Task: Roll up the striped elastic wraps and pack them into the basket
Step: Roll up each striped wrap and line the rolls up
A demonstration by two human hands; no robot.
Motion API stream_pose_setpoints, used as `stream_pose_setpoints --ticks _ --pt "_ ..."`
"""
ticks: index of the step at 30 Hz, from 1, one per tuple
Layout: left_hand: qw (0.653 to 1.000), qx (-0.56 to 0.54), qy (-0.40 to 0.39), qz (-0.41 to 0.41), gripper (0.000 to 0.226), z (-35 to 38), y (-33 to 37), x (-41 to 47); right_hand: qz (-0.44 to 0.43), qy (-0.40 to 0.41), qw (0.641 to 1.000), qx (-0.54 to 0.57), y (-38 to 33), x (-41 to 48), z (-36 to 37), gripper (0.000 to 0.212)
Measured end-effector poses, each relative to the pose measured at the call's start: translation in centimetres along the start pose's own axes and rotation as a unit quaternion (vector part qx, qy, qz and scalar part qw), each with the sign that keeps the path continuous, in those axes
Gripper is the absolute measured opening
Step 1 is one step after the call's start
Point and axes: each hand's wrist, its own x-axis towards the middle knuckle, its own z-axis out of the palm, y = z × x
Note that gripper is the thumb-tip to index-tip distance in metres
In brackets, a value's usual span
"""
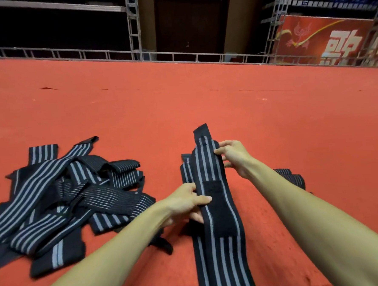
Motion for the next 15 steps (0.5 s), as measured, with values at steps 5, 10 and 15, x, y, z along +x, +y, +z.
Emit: stream_pose_setpoints --ticks 5,10,15 --pt "0.995 0.072 0.072 -0.022 0.038 -2.6 -2.2 3.7 0.043 -0.038 0.998 -0.011 3.9 3.4 0.9 0.018" --pt "0.954 0.064 0.290 0.049 0.033 -5.9 -3.0 9.8 0.066 -0.076 0.995 -0.005 7.0 6.2 2.6 0.014" --pt "0.922 0.115 0.365 0.064 0.014 -8.0 -3.4 13.6 0.026 -0.060 0.997 -0.037 8.3 8.0 3.5 0.018"
